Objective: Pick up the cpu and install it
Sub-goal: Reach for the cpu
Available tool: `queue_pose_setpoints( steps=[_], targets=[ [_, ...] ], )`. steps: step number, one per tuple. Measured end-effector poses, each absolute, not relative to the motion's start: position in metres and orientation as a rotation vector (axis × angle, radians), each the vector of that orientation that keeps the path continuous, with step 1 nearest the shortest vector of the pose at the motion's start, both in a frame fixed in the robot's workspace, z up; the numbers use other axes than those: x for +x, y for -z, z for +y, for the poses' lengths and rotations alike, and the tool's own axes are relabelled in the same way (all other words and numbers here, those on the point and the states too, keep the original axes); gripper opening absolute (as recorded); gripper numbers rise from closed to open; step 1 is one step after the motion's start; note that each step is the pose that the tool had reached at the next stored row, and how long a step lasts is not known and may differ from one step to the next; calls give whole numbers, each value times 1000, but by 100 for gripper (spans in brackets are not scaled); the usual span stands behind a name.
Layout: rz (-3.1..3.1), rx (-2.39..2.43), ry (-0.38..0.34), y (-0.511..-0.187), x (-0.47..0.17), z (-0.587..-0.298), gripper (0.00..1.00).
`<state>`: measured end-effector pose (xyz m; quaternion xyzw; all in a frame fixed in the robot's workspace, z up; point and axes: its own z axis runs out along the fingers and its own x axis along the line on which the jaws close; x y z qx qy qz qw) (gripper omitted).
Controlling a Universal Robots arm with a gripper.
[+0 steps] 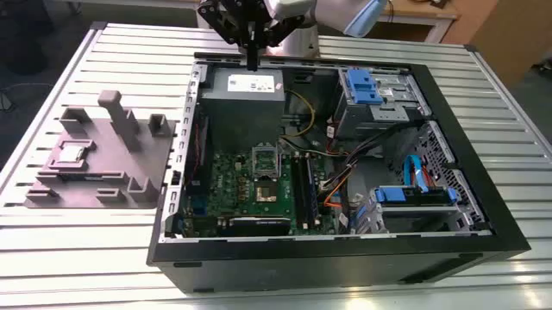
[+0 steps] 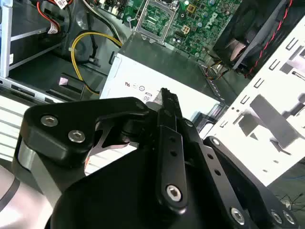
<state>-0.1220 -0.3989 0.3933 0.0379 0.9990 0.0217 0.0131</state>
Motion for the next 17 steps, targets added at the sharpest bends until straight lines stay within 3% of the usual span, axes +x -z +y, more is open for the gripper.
queue_pose_setpoints(
  steps=[17],
  targets=[
    [3112, 118, -68, -393, -141, -399, 10]
  ],
)
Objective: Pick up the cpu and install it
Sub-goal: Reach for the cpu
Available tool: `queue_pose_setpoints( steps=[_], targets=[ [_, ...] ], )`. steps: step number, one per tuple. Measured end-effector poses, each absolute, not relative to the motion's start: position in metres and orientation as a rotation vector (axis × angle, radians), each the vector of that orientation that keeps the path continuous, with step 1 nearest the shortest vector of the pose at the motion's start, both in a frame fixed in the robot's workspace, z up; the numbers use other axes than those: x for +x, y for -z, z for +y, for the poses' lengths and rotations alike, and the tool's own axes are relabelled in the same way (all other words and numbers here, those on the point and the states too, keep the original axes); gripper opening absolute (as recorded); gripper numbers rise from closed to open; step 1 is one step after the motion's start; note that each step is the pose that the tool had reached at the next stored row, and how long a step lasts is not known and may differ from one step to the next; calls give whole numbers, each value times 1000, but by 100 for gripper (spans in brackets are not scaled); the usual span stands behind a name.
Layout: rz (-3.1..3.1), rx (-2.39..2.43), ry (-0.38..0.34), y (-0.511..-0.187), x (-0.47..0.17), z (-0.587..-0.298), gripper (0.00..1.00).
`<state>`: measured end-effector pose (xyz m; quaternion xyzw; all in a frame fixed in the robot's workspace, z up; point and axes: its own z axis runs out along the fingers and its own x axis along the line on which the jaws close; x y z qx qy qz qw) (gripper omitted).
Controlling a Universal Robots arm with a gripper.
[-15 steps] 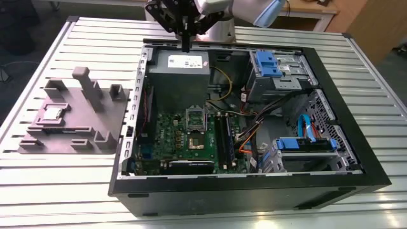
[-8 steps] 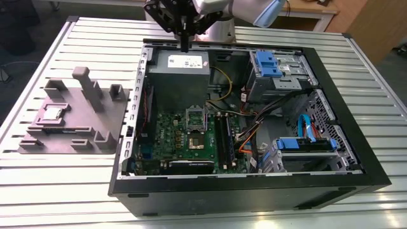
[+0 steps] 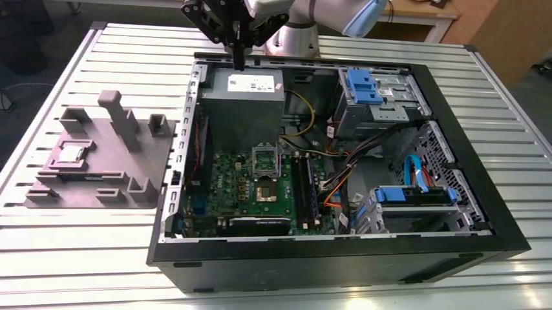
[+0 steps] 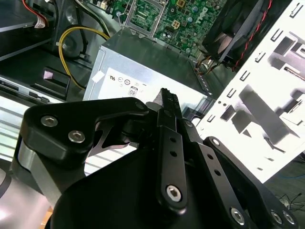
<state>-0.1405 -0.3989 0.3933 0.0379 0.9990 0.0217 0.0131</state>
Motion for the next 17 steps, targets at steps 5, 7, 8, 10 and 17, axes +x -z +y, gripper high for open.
queue_pose_setpoints(
  steps=[5, 7, 8, 10, 17],
  targets=[
    [3113, 118, -68, -393, -142, -399, 10],
    [3112, 118, -68, -393, -143, -399, 10],
    [3113, 118, -68, -393, -144, -399, 10],
    [3113, 118, -68, -393, -146, -399, 10],
    [3113, 118, -68, -393, -148, -399, 10]
  ],
)
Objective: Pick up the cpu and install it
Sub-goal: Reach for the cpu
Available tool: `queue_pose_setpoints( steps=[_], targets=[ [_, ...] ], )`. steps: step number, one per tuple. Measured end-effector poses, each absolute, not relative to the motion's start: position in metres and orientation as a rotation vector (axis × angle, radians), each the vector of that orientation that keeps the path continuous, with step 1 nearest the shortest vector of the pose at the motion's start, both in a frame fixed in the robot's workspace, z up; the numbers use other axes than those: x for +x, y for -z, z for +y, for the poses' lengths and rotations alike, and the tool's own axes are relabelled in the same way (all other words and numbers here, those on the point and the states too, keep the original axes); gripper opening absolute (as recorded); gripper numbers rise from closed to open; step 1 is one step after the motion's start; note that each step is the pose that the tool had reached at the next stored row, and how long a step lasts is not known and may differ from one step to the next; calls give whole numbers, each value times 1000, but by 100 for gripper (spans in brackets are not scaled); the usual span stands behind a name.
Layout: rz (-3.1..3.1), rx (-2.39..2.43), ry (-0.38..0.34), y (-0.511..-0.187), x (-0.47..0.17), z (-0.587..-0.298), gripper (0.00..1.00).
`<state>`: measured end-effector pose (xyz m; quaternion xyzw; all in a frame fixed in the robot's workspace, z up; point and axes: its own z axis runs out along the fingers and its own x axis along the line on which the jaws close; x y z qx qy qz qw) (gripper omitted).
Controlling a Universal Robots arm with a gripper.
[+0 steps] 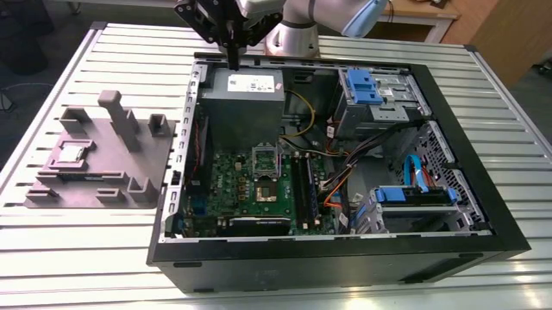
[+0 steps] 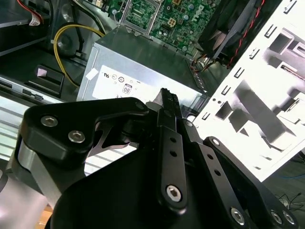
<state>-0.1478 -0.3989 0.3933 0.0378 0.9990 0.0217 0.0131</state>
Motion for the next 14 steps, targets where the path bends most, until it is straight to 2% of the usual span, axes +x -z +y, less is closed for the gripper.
queue_pose_setpoints(
  steps=[14],
  targets=[
    [3113, 118, -68, -393, -158, -399, 10]
  ],
)
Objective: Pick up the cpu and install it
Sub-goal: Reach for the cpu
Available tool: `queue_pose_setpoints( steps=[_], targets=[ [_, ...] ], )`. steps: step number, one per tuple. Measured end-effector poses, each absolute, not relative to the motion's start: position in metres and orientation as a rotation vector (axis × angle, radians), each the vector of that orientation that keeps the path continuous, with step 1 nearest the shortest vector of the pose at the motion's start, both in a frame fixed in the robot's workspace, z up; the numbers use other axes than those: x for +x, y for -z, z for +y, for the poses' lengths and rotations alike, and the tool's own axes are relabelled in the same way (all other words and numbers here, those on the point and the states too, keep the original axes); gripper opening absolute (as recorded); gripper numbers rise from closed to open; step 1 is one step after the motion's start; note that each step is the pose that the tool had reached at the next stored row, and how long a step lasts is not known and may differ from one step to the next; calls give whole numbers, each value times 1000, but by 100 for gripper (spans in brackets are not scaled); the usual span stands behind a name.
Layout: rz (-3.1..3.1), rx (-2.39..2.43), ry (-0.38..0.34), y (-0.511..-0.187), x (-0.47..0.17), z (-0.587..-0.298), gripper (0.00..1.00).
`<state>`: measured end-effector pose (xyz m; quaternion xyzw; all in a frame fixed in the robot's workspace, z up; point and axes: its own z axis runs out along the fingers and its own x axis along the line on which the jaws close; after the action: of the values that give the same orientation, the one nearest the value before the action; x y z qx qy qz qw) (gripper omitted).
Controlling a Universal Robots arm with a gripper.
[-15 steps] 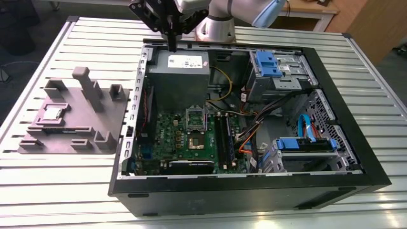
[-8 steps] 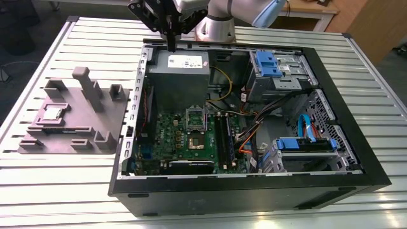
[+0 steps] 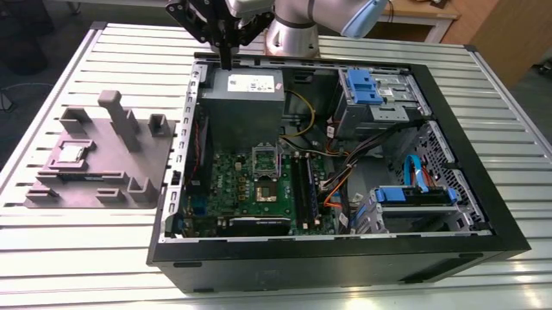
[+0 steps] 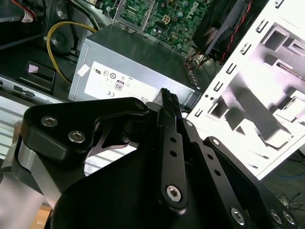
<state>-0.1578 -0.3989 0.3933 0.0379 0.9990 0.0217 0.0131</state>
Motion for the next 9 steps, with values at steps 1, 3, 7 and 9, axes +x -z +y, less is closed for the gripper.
queue_pose_setpoints(
  steps=[1, 3, 7, 9],
  targets=[
    [3112, 118, -68, -393, -159, -399, 10],
    [3112, 118, -68, -393, -159, -399, 10],
    [3113, 118, -68, -393, -160, -399, 10],
    [3112, 118, -68, -393, -161, -399, 10]
  ],
)
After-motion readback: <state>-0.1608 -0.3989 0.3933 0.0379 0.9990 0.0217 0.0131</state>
